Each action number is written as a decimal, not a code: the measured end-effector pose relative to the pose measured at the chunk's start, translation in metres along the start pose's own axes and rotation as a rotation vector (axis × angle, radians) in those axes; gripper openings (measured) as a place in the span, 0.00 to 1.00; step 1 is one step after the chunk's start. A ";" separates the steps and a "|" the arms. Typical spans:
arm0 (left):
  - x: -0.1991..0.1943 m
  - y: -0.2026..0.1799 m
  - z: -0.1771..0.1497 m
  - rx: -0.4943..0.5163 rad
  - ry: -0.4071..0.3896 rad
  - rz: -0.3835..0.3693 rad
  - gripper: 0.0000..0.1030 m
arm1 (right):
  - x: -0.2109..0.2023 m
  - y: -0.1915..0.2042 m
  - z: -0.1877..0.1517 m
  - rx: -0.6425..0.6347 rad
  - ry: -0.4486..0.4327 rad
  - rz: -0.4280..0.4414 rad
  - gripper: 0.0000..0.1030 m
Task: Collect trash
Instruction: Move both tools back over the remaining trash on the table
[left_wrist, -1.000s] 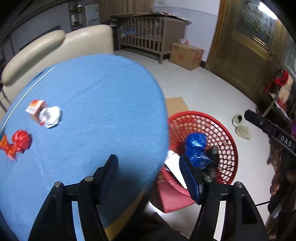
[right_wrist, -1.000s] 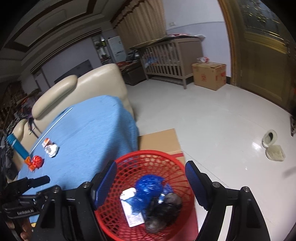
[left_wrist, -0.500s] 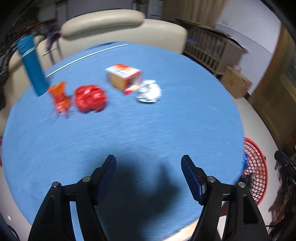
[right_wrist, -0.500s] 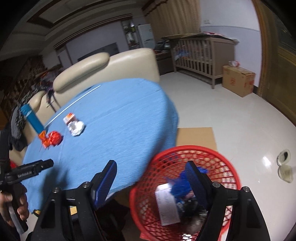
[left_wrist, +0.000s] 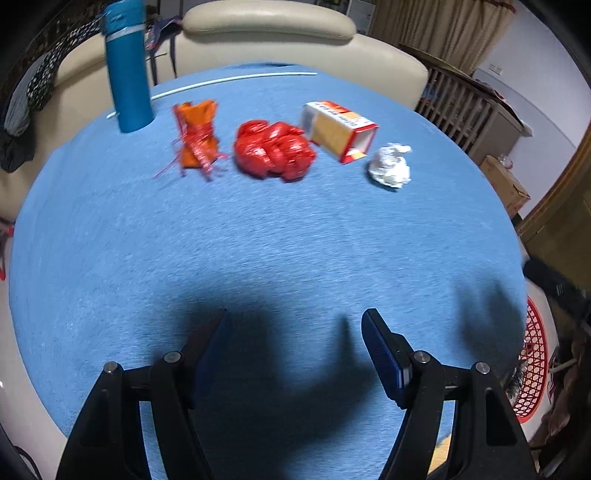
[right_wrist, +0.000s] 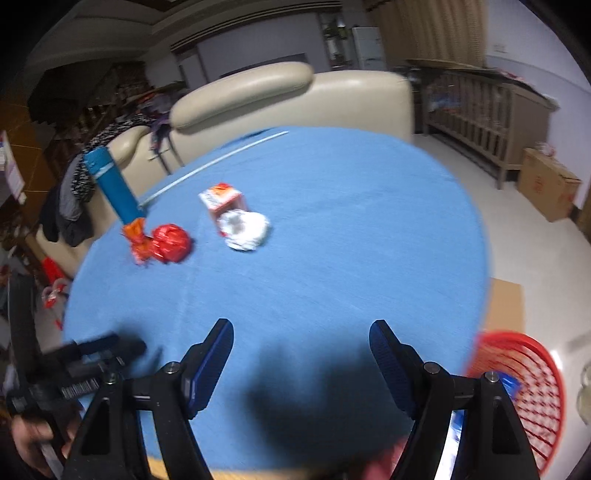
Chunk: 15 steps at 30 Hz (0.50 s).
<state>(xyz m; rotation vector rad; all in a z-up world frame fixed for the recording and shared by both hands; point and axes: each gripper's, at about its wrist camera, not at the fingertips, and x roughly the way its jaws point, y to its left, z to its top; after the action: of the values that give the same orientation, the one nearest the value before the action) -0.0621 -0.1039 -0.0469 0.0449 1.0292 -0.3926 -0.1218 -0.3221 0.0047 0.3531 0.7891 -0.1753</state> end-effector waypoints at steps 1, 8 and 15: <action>0.001 0.005 -0.001 -0.010 0.002 0.001 0.71 | 0.007 0.005 0.005 -0.002 0.003 0.008 0.77; 0.000 0.031 0.004 -0.064 -0.016 0.008 0.71 | 0.071 0.043 0.055 0.024 0.020 0.069 0.77; -0.006 0.036 0.023 -0.063 -0.063 0.002 0.71 | 0.121 0.054 0.089 0.031 0.053 0.050 0.77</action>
<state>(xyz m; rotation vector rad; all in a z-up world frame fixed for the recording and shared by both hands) -0.0338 -0.0733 -0.0351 -0.0222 0.9787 -0.3574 0.0359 -0.3078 -0.0114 0.4079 0.8301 -0.1313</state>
